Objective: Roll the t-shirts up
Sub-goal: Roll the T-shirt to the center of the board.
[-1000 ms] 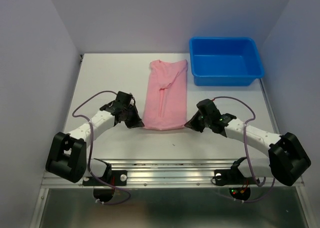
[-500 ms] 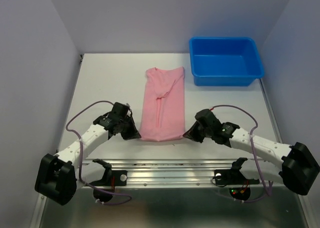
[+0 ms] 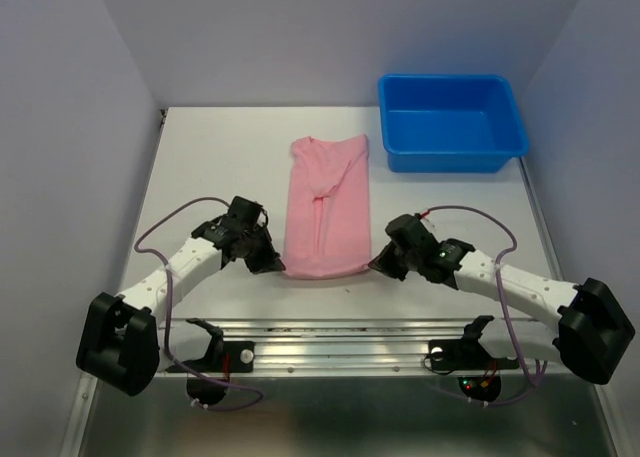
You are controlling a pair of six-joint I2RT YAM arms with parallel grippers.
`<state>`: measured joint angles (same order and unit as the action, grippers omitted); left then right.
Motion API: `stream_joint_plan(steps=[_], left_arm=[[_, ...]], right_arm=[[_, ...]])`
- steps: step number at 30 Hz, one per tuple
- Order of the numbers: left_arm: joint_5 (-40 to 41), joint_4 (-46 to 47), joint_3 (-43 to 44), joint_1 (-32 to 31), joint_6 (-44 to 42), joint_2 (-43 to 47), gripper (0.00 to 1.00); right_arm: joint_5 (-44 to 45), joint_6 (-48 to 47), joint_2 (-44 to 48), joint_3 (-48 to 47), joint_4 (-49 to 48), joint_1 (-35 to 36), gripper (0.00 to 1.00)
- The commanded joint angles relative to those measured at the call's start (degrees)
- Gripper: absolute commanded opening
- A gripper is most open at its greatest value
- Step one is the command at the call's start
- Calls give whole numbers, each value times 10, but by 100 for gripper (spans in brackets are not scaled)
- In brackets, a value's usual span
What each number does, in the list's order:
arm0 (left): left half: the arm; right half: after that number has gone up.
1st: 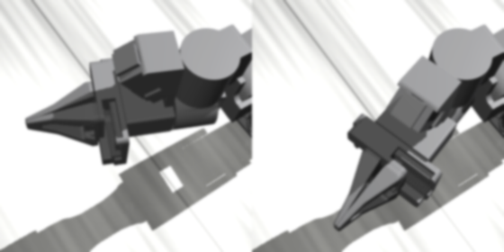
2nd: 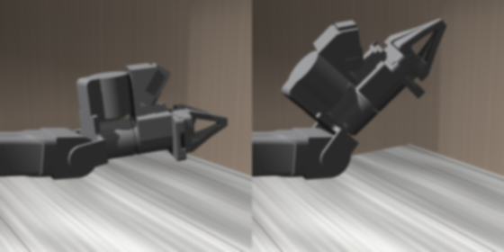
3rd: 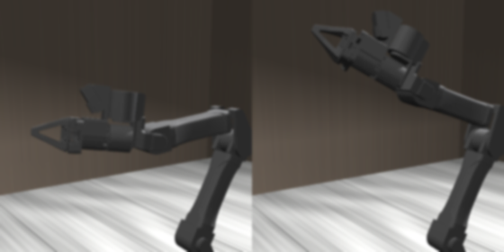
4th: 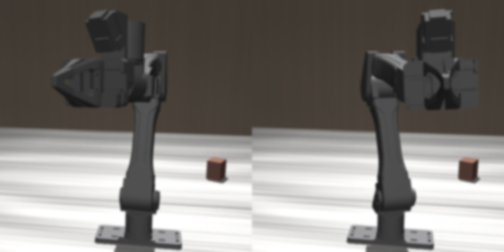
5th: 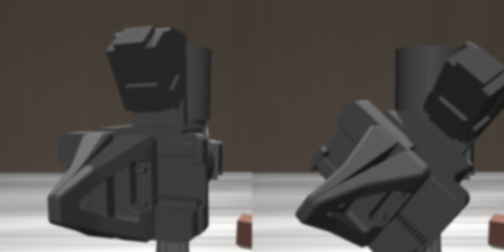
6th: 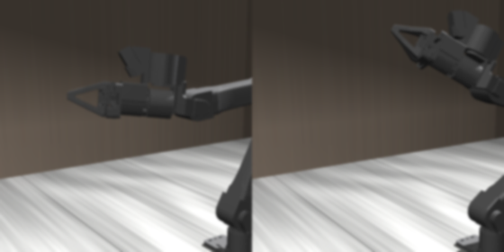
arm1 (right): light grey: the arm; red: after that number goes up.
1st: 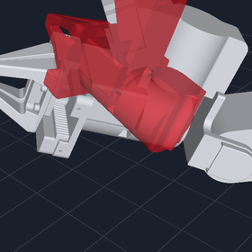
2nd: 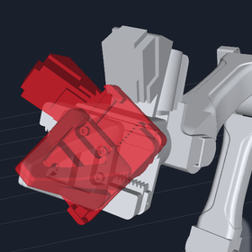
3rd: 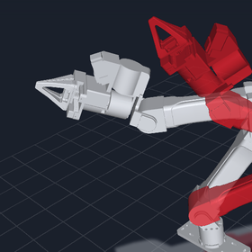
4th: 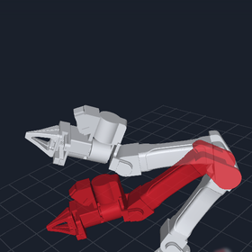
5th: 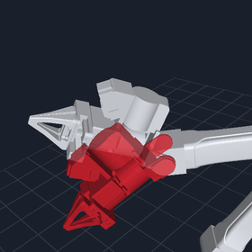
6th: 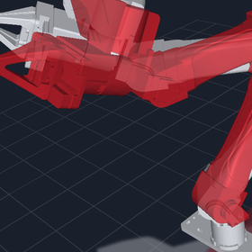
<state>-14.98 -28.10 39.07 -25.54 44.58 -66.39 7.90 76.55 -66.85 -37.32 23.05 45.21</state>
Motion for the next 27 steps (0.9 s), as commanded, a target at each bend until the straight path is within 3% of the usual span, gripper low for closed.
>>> stream_joint_plan(steps=[1, 27], left_arm=[[2, 1, 45, 4, 5, -22, 0], [1, 32, 125, 33, -16, -167, 0]], right_arm=[[50, -3, -4, -41, 3, 5, 1], [54, -80, -126, -124, -5, -72, 1]])
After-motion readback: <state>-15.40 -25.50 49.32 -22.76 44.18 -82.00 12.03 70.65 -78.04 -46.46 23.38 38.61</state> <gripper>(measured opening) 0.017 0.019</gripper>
